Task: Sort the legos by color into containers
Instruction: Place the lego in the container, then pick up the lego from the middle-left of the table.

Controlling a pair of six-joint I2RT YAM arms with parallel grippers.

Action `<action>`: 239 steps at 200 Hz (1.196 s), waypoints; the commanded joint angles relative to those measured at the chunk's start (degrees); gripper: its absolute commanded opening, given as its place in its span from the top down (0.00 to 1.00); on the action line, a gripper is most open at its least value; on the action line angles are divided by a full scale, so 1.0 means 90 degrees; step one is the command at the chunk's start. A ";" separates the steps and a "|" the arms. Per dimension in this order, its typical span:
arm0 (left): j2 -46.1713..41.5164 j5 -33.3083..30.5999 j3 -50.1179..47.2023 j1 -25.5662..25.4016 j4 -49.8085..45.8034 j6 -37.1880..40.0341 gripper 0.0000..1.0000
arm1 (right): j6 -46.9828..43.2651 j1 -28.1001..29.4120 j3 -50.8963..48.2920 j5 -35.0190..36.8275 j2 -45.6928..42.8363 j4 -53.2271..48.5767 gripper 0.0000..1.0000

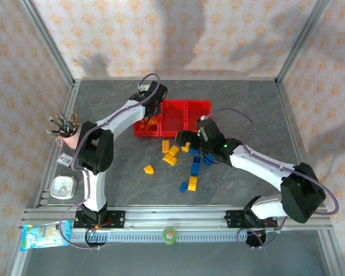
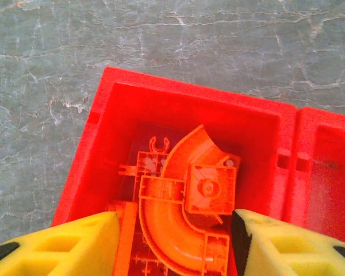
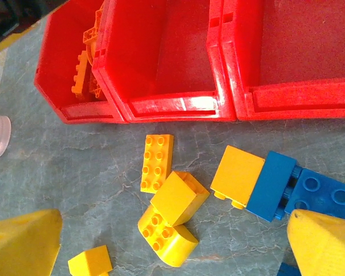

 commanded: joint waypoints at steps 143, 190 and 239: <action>-0.4287 0.1225 -0.5385 -0.2008 -0.0341 -0.2593 0.21 | -0.0446 0.0727 -0.1054 -0.0075 -0.0505 0.0069 0.00; -0.4006 0.1405 -0.5892 -0.2349 0.0606 -0.3432 0.20 | -0.0428 0.0727 -0.1088 0.0098 -0.0535 0.0123 0.00; -0.3563 0.0943 -0.5801 -0.2375 0.0913 -0.3634 0.28 | -0.0466 0.0727 -0.1069 0.0160 -0.0531 0.0092 0.00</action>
